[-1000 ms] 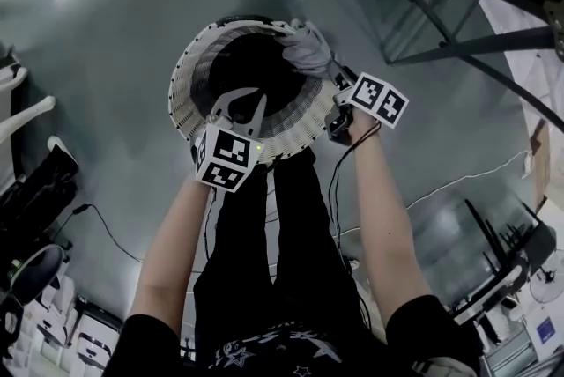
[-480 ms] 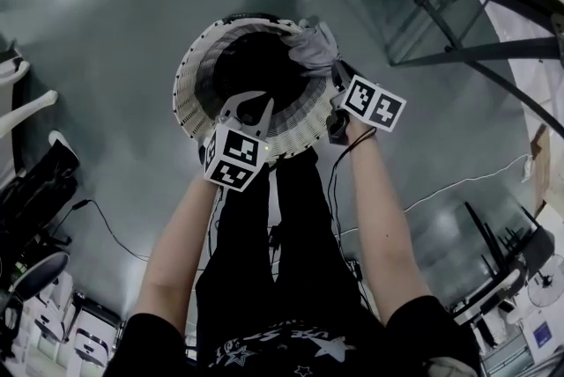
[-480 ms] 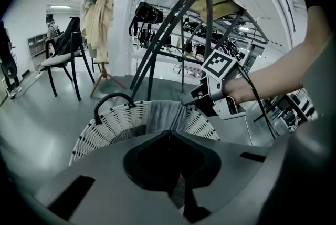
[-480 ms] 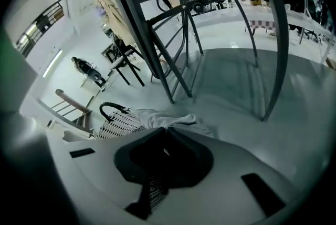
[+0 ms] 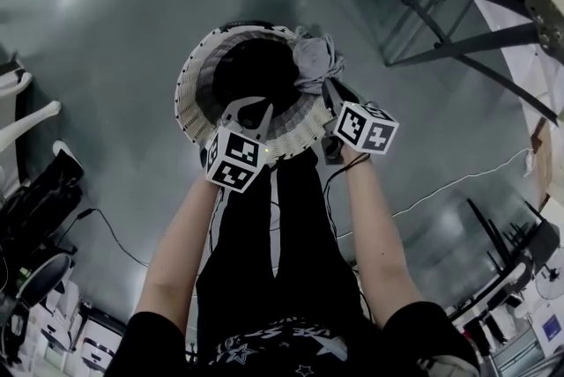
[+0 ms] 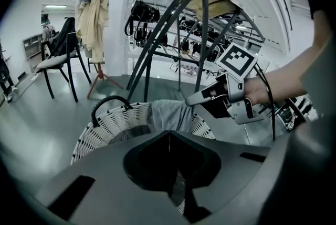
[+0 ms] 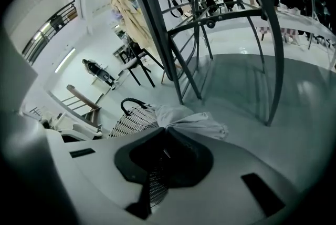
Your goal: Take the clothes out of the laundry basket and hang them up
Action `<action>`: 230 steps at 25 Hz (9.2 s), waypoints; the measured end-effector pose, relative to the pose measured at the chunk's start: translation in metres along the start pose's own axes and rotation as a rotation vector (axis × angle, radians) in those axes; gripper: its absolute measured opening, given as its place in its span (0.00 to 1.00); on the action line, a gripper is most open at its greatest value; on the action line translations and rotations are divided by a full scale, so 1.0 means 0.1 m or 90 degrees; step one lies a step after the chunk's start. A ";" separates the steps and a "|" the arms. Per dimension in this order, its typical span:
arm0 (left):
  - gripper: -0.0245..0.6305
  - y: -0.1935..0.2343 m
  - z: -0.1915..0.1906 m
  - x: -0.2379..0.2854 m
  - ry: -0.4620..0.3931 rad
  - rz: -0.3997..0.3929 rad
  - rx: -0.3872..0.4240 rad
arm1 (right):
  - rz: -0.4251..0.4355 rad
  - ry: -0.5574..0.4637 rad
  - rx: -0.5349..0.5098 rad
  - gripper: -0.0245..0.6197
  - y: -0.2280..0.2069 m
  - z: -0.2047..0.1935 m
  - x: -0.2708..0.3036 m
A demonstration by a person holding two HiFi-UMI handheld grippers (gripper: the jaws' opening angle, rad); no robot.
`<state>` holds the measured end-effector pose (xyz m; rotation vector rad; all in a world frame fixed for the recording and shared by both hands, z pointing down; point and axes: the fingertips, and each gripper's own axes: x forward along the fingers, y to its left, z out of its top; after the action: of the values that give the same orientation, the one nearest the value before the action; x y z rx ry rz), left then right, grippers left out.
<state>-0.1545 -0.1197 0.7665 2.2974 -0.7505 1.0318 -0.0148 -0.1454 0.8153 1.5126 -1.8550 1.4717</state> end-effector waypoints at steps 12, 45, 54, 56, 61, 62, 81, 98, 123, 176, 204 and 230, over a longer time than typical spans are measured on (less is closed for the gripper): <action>0.07 -0.04 0.26 -0.38 -0.002 -0.015 0.023 | 0.066 -0.026 -0.116 0.08 0.59 0.20 -0.81; 0.41 -0.40 0.53 -1.34 -0.017 -0.145 -0.046 | 0.303 -0.059 -0.425 0.08 2.47 0.76 -3.58; 0.51 -0.87 0.24 -1.34 0.004 -0.277 0.052 | 0.351 -0.027 -0.494 0.08 2.81 0.57 -3.79; 0.53 -0.95 0.25 -1.34 -0.004 -0.297 0.078 | 0.367 -0.024 -0.504 0.08 2.88 0.52 -3.81; 0.52 -1.19 0.06 -1.24 0.061 -0.353 0.162 | 0.383 -0.017 -0.507 0.08 2.94 0.48 -3.78; 0.44 -1.24 0.02 -1.23 0.074 -0.356 0.170 | 0.381 -0.015 -0.504 0.08 2.92 0.48 -3.77; 0.23 -0.21 0.98 -2.01 -0.081 -0.036 0.134 | 0.253 -0.002 -0.481 0.08 2.33 0.33 -3.52; 0.22 -0.57 2.62 -3.47 -0.388 -0.036 0.253 | 0.159 -0.046 -0.344 0.09 2.01 -0.03 -3.14; 0.10 -0.90 2.33 -4.00 -0.352 -0.106 0.391 | 0.165 -0.107 -0.392 0.17 2.58 0.45 -3.04; 0.10 -2.55 2.86 -3.93 -0.371 -0.096 0.382 | 0.260 -0.293 -0.423 0.06 1.43 1.05 -5.04; 0.12 -5.18 5.13 -2.91 -0.445 -0.126 0.519 | -0.044 -0.650 -0.367 0.06 -0.62 1.93 -8.57; 0.12 -5.21 8.07 -1.69 -0.552 -0.208 0.570 | -0.204 -0.710 -0.347 0.06 -1.78 4.36 -8.72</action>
<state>0.4999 -0.2153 0.0499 3.5462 -0.1329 0.1385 0.6164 -0.0439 0.0587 2.3465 -2.0655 -0.1640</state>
